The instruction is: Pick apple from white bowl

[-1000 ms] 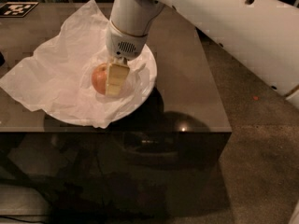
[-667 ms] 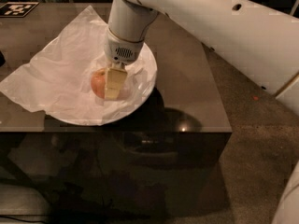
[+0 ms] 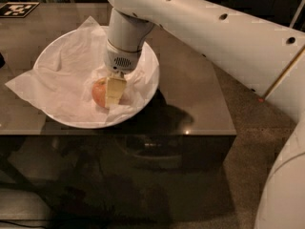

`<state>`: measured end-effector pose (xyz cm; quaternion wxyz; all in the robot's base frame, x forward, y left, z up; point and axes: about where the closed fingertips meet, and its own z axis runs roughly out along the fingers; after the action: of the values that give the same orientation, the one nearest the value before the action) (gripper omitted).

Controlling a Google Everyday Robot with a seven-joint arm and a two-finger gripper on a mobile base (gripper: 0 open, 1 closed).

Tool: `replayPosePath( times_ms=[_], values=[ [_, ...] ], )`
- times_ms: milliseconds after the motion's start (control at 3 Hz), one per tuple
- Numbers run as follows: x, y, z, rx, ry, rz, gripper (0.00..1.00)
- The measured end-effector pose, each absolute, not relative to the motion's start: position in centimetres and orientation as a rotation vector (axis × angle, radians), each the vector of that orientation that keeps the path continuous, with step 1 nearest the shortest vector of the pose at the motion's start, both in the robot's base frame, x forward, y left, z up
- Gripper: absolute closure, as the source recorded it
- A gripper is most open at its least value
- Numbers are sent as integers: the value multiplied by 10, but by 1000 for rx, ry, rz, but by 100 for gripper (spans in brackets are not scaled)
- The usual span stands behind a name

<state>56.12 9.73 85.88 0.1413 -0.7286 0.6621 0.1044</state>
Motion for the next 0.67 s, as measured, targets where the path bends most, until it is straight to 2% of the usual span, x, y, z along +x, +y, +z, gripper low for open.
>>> replayPosePath(
  times_ms=[333, 667],
  values=[
    [561, 98, 858, -2104, 1912, 302, 83],
    [561, 98, 858, -2104, 1912, 302, 59]
  ],
)
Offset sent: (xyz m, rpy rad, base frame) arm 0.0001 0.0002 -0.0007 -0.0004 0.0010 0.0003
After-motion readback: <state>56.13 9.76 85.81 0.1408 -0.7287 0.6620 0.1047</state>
